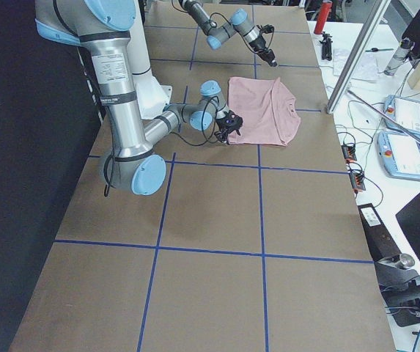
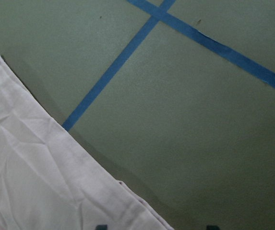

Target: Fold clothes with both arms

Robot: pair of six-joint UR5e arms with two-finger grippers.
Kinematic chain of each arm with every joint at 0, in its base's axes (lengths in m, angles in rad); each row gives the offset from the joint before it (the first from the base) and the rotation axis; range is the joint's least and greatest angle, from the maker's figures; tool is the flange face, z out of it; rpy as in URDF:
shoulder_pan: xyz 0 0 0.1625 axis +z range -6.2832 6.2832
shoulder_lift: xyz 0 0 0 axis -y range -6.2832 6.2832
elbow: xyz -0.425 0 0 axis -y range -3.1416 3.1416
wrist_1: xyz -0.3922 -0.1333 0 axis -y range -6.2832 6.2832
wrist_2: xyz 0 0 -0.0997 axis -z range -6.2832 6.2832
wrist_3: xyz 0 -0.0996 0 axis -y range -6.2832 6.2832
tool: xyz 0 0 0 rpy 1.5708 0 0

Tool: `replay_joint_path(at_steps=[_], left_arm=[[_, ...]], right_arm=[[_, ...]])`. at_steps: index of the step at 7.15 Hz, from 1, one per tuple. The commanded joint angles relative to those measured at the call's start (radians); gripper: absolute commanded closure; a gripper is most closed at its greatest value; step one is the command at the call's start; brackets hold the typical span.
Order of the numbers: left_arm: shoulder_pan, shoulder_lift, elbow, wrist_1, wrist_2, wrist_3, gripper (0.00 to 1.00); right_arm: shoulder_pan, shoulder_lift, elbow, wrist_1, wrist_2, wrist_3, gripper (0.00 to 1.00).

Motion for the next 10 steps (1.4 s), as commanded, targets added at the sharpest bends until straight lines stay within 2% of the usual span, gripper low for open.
replay_joint_path(at_steps=[1, 3, 4, 5, 10], left_arm=[[-0.001, 0.002, -0.004, 0.001, 0.002, 0.001, 0.55], [0.0, 0.008, -0.006, -0.001, 0.0, 0.001, 0.55], [-0.001, 0.01, -0.007, -0.001, 0.0, 0.001, 0.55], [-0.001, 0.01, -0.012, 0.001, 0.0, 0.001, 0.55], [0.003, 0.016, -0.017, -0.001, 0.0, 0.001, 0.55]], right_arm=[[-0.015, -0.001, -0.002, 0.0, -0.001, 0.002, 0.25], [-0.021, -0.005, -0.018, 0.0, -0.018, 0.0, 0.31], [-0.018, -0.005, -0.018, 0.0, -0.021, 0.002, 0.73], [-0.022, -0.004, -0.019, 0.001, -0.02, 0.0, 1.0], [-0.022, -0.001, 0.021, 0.001, -0.02, 0.0, 1.0]])
